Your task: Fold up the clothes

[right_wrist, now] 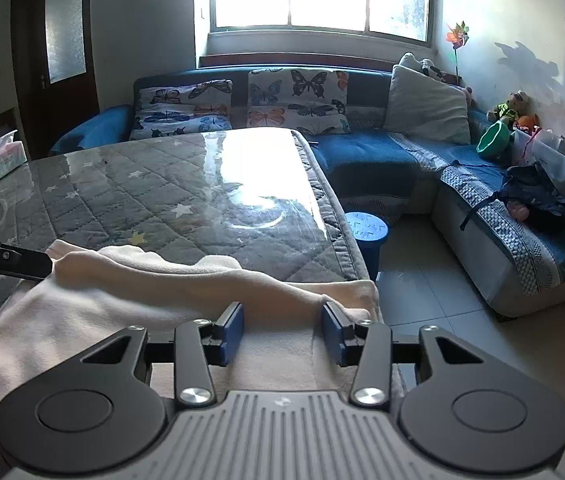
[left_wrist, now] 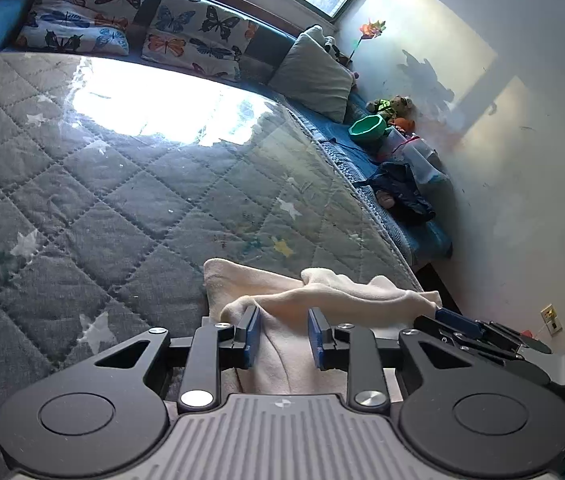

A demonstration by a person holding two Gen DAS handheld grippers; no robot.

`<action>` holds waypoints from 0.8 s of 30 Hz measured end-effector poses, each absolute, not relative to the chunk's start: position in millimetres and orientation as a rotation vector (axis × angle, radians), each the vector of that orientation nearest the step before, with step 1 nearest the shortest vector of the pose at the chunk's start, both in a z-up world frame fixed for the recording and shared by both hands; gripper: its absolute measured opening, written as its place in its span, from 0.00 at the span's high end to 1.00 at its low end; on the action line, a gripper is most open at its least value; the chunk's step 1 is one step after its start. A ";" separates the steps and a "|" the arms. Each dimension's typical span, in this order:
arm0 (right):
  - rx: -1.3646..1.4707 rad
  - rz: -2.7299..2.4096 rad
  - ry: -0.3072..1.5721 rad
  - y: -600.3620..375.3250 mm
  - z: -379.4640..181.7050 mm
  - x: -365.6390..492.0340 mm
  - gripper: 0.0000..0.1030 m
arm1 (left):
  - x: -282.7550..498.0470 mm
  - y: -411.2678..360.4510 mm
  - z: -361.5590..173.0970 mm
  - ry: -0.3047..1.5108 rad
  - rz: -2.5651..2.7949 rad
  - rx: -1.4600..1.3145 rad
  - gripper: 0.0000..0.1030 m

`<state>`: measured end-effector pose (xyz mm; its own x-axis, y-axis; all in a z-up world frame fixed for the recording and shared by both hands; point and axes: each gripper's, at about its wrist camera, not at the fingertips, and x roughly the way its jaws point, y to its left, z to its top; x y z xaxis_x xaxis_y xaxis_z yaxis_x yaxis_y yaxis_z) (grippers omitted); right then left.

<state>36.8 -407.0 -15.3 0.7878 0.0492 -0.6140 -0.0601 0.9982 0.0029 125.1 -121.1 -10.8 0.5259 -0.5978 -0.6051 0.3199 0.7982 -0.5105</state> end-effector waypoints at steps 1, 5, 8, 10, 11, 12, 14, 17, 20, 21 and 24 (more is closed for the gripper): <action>-0.012 0.060 0.657 -406.8 -14.4 34.5 0.55 | 122.2 -121.2 -9.5 0.851 -0.572 -0.355 0.71; 0.000 0.067 0.644 -403.9 -11.3 24.4 0.49 | 110.4 -123.1 -4.3 0.834 -0.580 -0.317 0.62; -0.001 0.073 0.638 -400.0 -11.1 15.6 0.44 | 100.7 -123.9 -1.1 0.822 -0.589 -0.289 0.57; 0.004 0.076 0.634 -397.7 -10.9 9.1 0.39 | 94.7 -123.5 1.1 0.813 -0.590 -0.275 0.53; 0.008 0.079 0.633 -397.0 -10.8 5.6 0.38 | 92.1 -123.4 1.6 0.811 -0.588 -0.270 0.51; 0.008 0.080 0.630 -395.7 -10.7 2.5 0.38 | 89.2 -123.3 2.1 0.810 -0.585 -0.267 0.49; 0.012 0.081 0.625 -393.6 -9.7 -3.2 0.37 | 83.5 -122.7 2.4 0.809 -0.585 -0.263 0.45; 0.015 0.079 0.614 -390.4 -7.6 -11.4 0.25 | 73.8 -121.8 3.7 0.797 -0.581 -0.244 0.38; 0.010 0.071 0.598 -386.3 -5.1 -20.1 0.22 | 64.5 -119.4 5.8 0.782 -0.576 -0.235 0.27; 0.008 0.068 0.593 -384.9 -4.2 -22.9 0.20 | 61.9 -118.0 6.4 0.777 -0.575 -0.234 0.25; 0.003 0.060 0.577 -380.7 -1.7 -31.6 0.15 | 54.2 -114.4 8.5 0.766 -0.574 -0.230 0.18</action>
<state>-31.6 -380.7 -1.7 0.8363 0.0576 -0.5453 -0.0560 0.9982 0.0196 54.2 -114.4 8.5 0.5778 -0.5668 -0.5873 0.4040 0.8238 -0.3976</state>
